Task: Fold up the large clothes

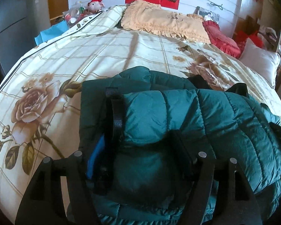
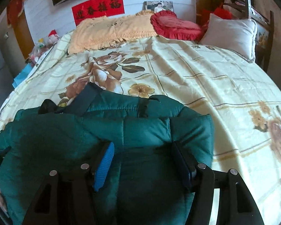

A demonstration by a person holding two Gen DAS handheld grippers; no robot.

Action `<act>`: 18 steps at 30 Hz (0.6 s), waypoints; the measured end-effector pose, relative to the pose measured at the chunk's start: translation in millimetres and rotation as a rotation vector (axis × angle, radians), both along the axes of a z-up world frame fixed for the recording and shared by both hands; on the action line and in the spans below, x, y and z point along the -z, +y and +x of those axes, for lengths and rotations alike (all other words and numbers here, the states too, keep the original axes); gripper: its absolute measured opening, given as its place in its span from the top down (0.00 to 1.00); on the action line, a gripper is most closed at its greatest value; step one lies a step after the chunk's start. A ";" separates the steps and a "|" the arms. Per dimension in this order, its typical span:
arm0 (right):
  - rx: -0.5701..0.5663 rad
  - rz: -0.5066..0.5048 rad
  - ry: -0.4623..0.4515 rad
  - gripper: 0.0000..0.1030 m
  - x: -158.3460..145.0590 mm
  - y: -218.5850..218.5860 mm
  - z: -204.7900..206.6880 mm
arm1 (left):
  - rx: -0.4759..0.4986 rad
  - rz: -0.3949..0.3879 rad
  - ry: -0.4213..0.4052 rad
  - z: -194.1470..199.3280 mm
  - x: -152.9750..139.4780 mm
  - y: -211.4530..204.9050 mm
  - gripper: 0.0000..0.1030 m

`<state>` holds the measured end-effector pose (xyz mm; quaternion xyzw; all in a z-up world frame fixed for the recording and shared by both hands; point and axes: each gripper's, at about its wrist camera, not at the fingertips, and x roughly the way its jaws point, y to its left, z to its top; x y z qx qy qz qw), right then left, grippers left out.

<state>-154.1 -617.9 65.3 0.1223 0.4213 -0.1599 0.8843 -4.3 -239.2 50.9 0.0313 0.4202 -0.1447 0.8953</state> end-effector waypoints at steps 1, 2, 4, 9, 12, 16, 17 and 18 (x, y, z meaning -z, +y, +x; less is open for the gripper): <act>-0.007 0.013 -0.017 0.41 -9.6 2.7 -6.7 | 0.001 0.000 -0.001 0.2 0.0 0.0 0.31; -0.021 0.033 -0.044 0.41 -17.3 6.3 -13.9 | 0.001 -0.001 -0.002 -0.2 -0.1 0.0 0.31; -0.065 0.058 -0.098 0.41 -35.2 19.1 -31.5 | -0.002 -0.003 -0.003 -0.2 0.2 0.2 0.31; -0.198 -0.028 -0.065 0.41 -36.4 61.4 -53.7 | 0.002 -0.006 -0.005 -0.1 0.6 0.8 0.31; -0.208 -0.061 0.014 0.41 -8.3 67.3 -57.5 | 0.004 -0.011 -0.009 -0.4 1.5 0.7 0.29; -0.230 -0.107 0.022 0.41 14.3 68.0 -57.0 | 0.013 -0.002 -0.018 -1.7 3.5 -1.2 0.27; -0.226 -0.098 0.025 0.41 13.6 66.6 -56.5 | 0.013 -0.003 -0.018 -1.3 3.9 -1.3 0.27; -0.224 -0.079 0.031 0.41 10.3 64.9 -56.8 | 0.013 -0.007 -0.015 -1.1 4.5 -0.9 0.27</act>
